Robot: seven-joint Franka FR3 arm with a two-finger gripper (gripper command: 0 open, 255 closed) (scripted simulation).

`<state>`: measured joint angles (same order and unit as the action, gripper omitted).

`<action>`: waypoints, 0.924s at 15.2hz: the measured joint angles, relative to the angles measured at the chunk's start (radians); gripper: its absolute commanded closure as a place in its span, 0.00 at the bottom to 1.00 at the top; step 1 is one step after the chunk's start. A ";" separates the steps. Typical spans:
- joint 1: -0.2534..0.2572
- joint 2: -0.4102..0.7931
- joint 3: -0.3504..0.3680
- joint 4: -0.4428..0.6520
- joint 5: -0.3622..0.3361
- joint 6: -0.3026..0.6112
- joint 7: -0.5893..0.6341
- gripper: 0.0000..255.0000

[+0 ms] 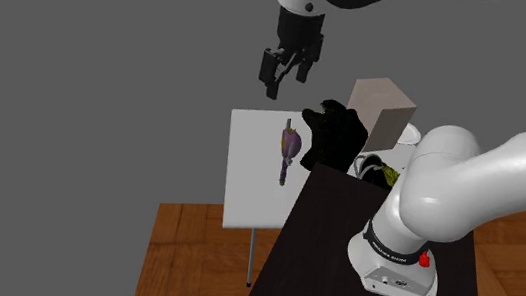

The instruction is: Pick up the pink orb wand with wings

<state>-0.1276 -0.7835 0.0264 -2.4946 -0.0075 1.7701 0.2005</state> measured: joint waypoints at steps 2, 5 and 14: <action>-0.027 0.029 -0.009 -0.032 -0.009 0.058 0.026 0.00; -0.064 0.069 -0.017 -0.100 -0.018 0.162 0.073 0.00; -0.188 0.257 -0.059 -0.229 -0.058 0.470 0.202 0.00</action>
<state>-0.3154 -0.5264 -0.0329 -2.7239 -0.0652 2.2397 0.4022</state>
